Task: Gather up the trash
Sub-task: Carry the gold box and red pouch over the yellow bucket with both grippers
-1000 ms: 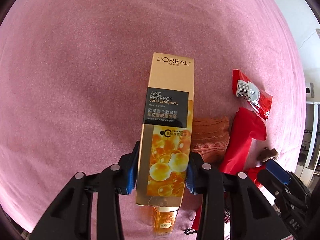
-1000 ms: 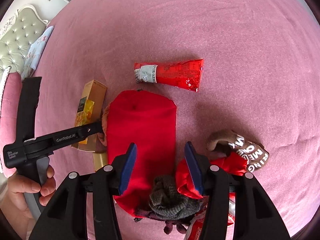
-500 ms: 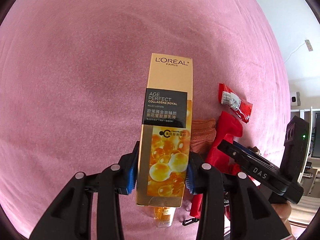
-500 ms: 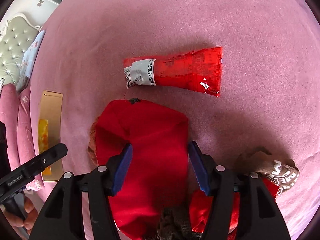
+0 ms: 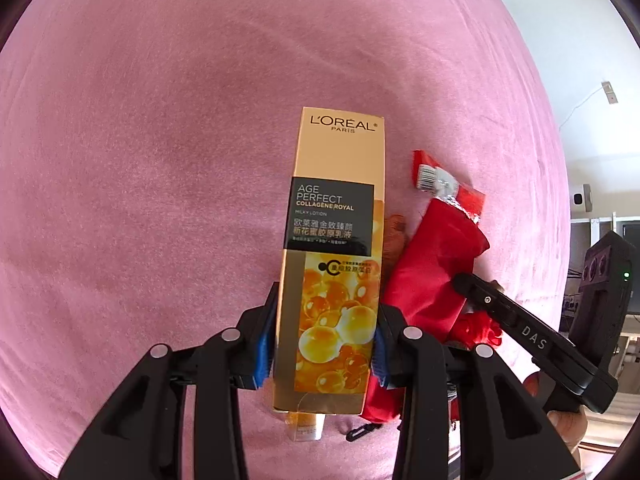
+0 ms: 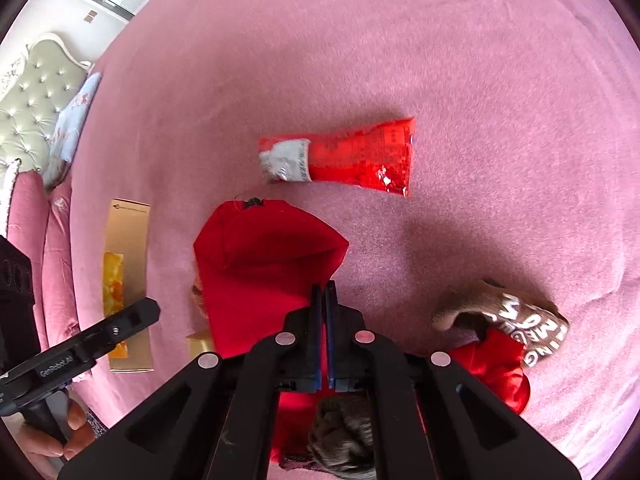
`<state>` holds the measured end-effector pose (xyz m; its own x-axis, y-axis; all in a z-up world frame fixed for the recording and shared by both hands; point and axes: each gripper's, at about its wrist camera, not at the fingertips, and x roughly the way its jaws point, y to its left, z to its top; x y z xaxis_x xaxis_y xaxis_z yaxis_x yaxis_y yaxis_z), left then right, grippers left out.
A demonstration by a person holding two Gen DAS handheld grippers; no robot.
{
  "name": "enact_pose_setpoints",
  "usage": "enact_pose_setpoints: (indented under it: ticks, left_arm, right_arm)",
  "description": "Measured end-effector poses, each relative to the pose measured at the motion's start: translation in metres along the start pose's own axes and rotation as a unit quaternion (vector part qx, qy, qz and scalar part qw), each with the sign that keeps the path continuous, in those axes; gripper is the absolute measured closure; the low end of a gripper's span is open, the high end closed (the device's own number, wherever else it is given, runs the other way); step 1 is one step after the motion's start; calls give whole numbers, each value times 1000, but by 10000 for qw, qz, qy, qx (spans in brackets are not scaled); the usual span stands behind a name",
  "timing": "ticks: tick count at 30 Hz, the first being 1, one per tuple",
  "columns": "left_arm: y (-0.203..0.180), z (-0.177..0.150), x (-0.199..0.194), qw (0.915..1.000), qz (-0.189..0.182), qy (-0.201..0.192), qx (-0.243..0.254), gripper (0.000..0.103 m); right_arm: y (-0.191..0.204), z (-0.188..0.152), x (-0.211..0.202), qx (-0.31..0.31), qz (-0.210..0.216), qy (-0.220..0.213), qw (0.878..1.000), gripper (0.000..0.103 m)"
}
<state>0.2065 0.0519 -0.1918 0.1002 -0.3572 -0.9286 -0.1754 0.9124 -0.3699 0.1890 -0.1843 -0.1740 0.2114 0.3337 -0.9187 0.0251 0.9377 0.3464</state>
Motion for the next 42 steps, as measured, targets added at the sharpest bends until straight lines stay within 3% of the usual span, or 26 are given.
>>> enact_pose_setpoints:
  ticks: [9, 14, 22, 33, 42]
  left_arm:
    - [-12, -27, -60, 9985, -234, -386, 310, 65]
    - [-25, -49, -95, 9964, -336, -582, 522, 65]
    - [-58, -100, -142, 9878, -353, -819, 1280, 65]
    - [-103, -174, -141, 9739, -523, -631, 2118, 65]
    - [-171, -253, -99, 9496, -595, -60, 3076, 65]
  right_arm:
    - [8, -12, -76, -41, 230, -682, 9974, 101]
    - [33, -17, -109, -116, 273, -1025, 9943, 101]
    - [35, -64, -166, -62, 267, -1436, 9893, 101]
    - [-3, -162, -219, 458, 101, -1909, 9805, 101]
    - [-71, -259, -252, 1321, -310, -2053, 9692, 101]
